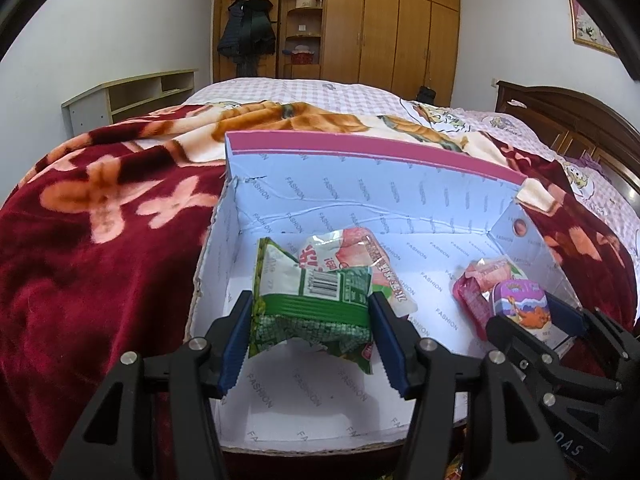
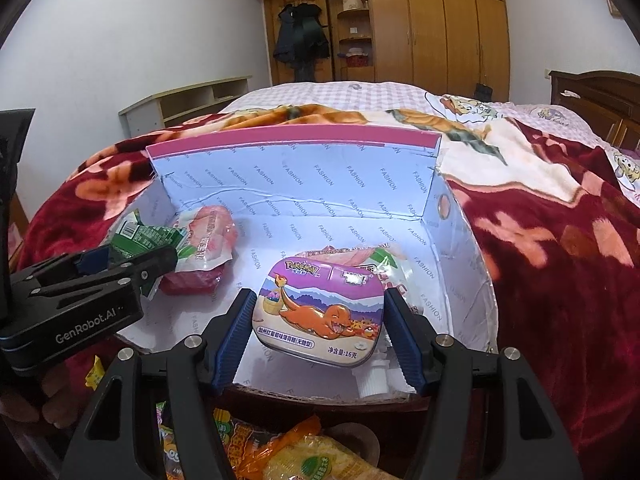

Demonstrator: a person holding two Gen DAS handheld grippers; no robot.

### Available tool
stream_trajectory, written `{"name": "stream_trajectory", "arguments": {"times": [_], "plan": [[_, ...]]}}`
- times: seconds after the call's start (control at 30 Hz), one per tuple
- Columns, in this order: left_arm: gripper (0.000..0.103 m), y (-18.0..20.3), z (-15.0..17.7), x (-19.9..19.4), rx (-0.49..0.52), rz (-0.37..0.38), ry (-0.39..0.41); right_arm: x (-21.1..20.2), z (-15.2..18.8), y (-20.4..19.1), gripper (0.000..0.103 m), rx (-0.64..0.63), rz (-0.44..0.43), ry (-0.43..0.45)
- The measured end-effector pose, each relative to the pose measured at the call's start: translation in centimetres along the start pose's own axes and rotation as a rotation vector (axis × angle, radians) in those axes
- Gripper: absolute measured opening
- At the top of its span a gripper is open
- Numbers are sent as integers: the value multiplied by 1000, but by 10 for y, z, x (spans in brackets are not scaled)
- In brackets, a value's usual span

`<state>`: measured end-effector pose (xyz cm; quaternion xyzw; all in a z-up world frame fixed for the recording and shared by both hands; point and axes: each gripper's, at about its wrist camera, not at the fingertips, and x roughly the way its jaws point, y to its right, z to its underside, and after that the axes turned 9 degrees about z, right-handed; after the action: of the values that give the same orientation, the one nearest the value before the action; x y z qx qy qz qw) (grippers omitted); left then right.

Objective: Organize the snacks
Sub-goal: 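Open the left tool on the green bag while the right tool releases the tin, then withdraw both tools from the box back toward the snack pile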

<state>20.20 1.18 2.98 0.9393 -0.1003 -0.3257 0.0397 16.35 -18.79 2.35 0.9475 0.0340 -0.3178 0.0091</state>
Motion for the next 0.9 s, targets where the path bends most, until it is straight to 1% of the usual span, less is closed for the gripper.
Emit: {"name": "stream_trajectory", "arguments": {"times": [0.1, 0.23, 0.3, 0.33, 0.37, 0.5, 0.57, 0.7, 0.9], "plan": [[62, 1, 1, -1, 5, -3, -2, -1, 0, 0, 66, 0, -3, -1], [68, 3, 3, 0, 13, -16, -22, -3, -1, 3, 66, 27, -19, 2], [70, 4, 5, 0, 20, -14, -27, -5, -1, 3, 67, 36, -32, 3], [72, 4, 5, -1, 23, -16, -28, -6, -1, 3, 68, 37, -36, 5], [74, 5, 6, -2, 26, -17, -24, -9, -1, 2, 70, 36, -37, 10], [76, 9, 5, -9, 46, -19, -5, -18, 0, -2, 72, 21, -44, 29], [79, 10, 5, -13, 50, -14, 0, -23, -1, -3, 73, 17, -46, 38], [79, 12, 4, -21, 49, -3, 3, -31, -2, -4, 73, 23, -52, 55], [80, 15, 7, -33, 53, -9, 4, -42, 1, -1, 73, 46, -66, 61]]}}
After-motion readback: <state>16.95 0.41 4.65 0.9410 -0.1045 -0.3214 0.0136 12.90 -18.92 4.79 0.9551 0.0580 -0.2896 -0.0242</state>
